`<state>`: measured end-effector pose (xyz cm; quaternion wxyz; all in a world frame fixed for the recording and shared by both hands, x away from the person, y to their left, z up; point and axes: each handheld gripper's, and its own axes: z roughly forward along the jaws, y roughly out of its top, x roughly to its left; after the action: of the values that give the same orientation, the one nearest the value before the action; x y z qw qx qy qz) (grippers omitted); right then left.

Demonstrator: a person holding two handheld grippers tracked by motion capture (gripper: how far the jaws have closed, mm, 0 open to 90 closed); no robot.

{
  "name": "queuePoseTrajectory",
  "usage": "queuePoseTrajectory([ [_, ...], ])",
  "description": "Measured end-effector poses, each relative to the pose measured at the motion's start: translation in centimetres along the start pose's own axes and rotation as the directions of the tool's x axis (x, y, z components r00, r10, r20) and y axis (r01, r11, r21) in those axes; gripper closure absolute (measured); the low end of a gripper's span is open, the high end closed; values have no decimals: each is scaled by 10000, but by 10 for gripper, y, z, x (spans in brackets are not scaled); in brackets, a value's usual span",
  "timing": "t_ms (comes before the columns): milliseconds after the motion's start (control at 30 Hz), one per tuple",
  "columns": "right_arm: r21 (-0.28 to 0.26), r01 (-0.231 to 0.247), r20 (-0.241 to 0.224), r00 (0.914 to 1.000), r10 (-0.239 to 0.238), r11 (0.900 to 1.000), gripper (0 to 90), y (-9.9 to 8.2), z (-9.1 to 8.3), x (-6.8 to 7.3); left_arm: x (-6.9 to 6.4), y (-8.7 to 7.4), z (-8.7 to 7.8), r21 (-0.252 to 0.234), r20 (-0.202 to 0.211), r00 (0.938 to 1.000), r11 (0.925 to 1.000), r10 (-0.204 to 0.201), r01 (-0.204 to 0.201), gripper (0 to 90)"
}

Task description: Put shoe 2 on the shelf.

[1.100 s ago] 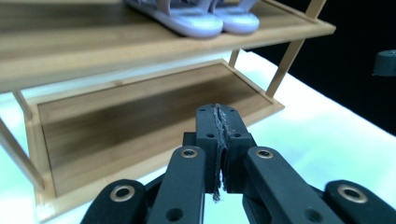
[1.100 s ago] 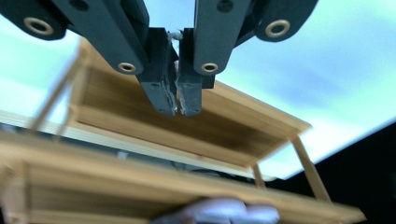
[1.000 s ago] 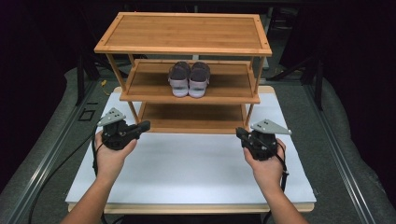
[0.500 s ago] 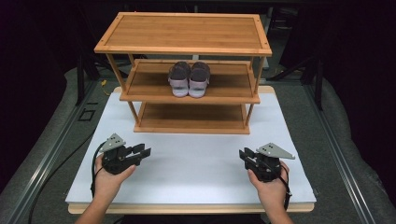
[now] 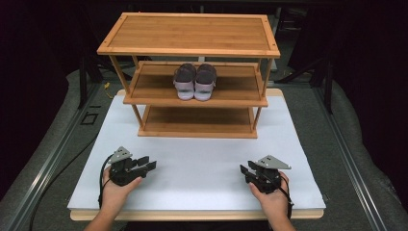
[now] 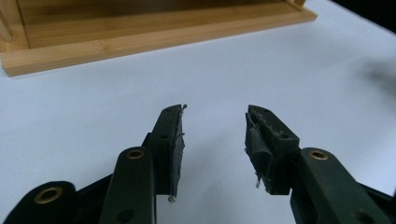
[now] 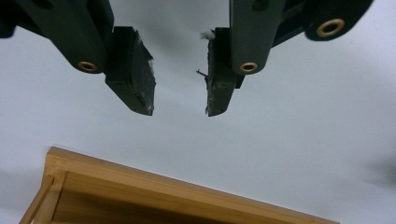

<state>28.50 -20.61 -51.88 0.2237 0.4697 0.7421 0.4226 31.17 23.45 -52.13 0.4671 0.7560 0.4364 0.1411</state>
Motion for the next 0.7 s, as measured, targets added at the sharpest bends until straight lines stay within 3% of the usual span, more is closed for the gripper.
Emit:
queuePoseTrajectory([
  [100,105,95,-196,9998,-93,9999,580,-2,4,0,-5,-2,6,341,4,9989,9983,473,-473,561],
  [333,356,479,-151,9988,-474,9982,543,-5,10,5,-15,-5,16,785,145,9944,9913,1047,-1055,535],
  [700,532,634,-252,9977,-621,9966,524,-6,14,8,-13,-6,17,789,145,9955,9924,938,-947,522],
])
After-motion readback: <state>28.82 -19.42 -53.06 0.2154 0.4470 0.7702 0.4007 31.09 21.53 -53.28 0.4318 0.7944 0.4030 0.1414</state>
